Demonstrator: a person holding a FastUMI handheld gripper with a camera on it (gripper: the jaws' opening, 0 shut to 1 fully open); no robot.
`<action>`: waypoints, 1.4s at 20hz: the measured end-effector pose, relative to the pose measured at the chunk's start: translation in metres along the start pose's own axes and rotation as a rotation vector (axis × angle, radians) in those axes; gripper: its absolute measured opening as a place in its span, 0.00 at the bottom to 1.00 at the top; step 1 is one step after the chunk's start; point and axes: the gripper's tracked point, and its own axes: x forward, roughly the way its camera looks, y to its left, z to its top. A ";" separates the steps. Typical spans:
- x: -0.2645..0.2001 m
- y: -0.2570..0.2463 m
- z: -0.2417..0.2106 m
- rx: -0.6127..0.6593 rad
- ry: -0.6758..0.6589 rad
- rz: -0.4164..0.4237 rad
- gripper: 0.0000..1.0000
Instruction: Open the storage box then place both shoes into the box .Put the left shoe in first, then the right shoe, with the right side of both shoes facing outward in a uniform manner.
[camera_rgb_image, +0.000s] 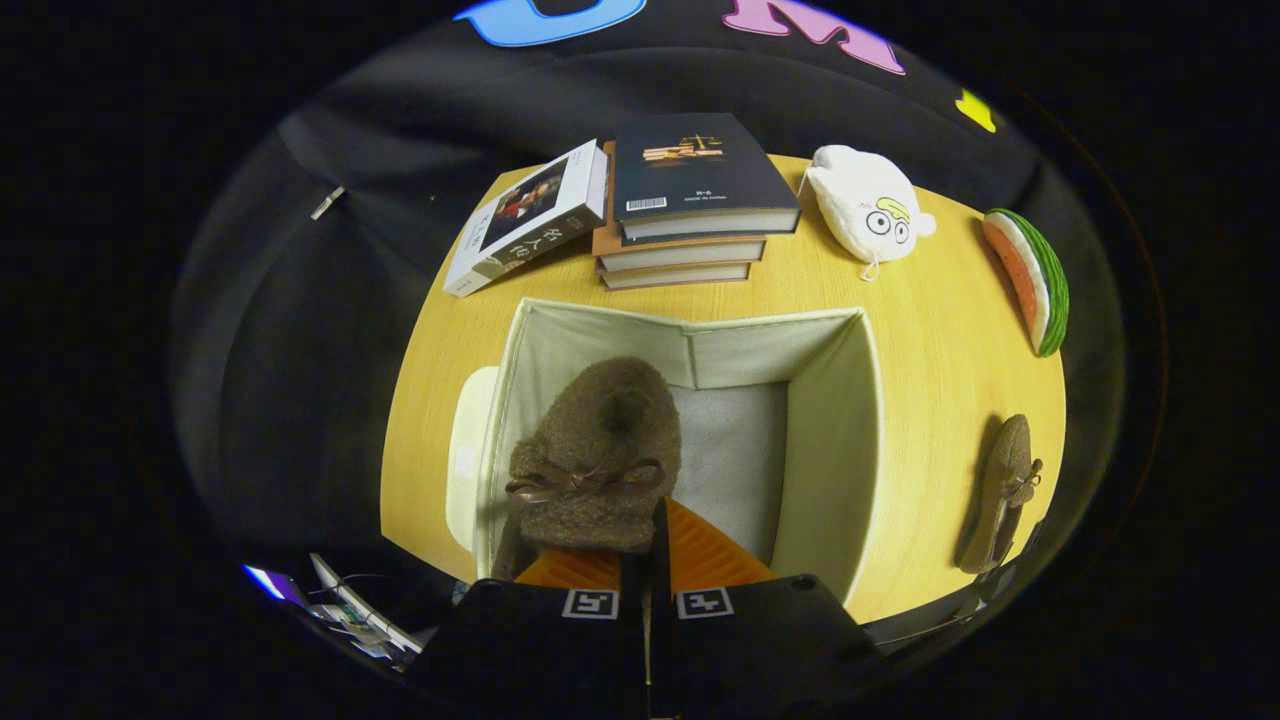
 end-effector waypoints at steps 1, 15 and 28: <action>0.002 0.000 0.000 -0.007 0.003 -0.006 0.07; -0.012 0.008 -0.008 -0.033 0.015 0.069 0.25; -0.105 -0.055 -0.004 0.013 -0.154 0.192 0.81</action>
